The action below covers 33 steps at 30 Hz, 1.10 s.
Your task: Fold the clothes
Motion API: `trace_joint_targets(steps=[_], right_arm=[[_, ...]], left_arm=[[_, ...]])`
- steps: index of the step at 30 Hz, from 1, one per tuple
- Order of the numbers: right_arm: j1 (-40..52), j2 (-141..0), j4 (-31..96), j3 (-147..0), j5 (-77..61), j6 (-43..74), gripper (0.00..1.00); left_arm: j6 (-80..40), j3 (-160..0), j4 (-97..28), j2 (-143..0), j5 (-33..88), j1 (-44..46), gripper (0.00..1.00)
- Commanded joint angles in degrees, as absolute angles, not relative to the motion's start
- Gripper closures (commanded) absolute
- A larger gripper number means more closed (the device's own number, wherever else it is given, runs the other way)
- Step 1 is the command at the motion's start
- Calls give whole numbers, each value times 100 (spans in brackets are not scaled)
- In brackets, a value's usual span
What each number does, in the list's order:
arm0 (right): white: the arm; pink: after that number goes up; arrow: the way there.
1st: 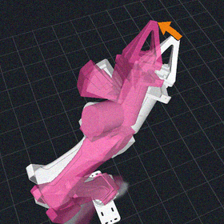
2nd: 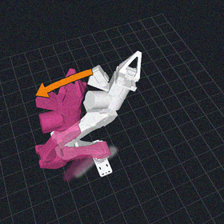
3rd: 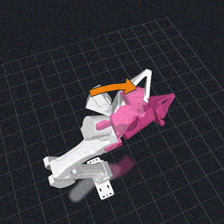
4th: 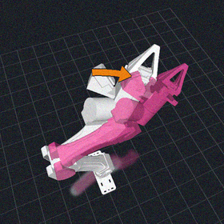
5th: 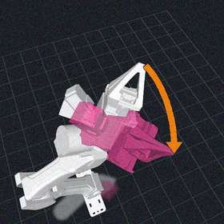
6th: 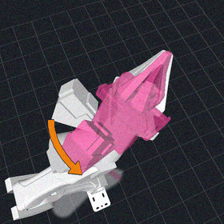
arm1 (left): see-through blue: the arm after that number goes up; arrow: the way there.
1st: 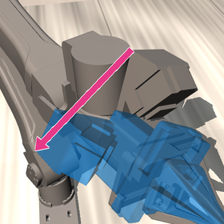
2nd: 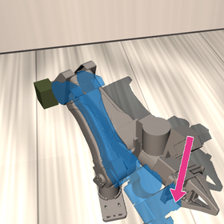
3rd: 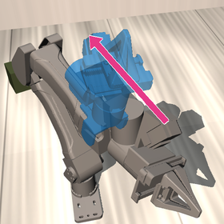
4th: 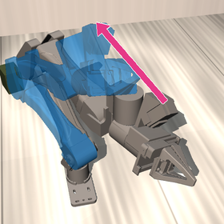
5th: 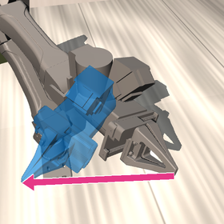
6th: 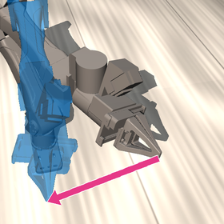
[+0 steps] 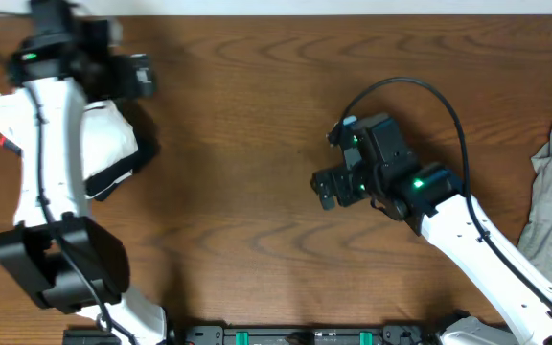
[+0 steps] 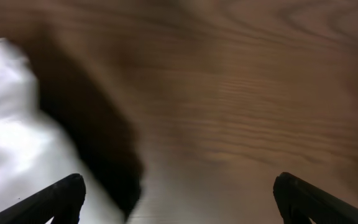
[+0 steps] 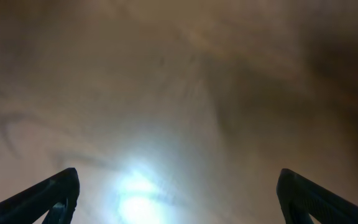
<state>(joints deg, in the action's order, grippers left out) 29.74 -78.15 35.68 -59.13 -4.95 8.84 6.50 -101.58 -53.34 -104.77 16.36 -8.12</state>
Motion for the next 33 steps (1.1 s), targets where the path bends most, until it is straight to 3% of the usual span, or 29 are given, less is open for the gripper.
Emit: trace_joint_targets(steps=[1, 7, 13, 19, 33], right_arm=[[2755, -7784, 3175, -5922, 545, 1068, 1], [1977, -7778, 2578, -5937, 292, 1068, 1], [1068, -7308, 3454, -5951, -427, 1160, 1], [808, -6088, 4298, -5909, 204, 1149, 1], [864, -3177, 4462, -3968, 368, 1199, 1]], left_arm=[[790, -10254, -5345, -10460, 1691, -473, 2], [788, -10256, -5553, -10455, 1691, -167, 2], [784, -10252, -6158, -10311, 1693, -167, 2], [784, -9841, -6060, -9653, 1691, -152, 2], [180, -5461, -3870, -5625, 1389, -152, 2]])
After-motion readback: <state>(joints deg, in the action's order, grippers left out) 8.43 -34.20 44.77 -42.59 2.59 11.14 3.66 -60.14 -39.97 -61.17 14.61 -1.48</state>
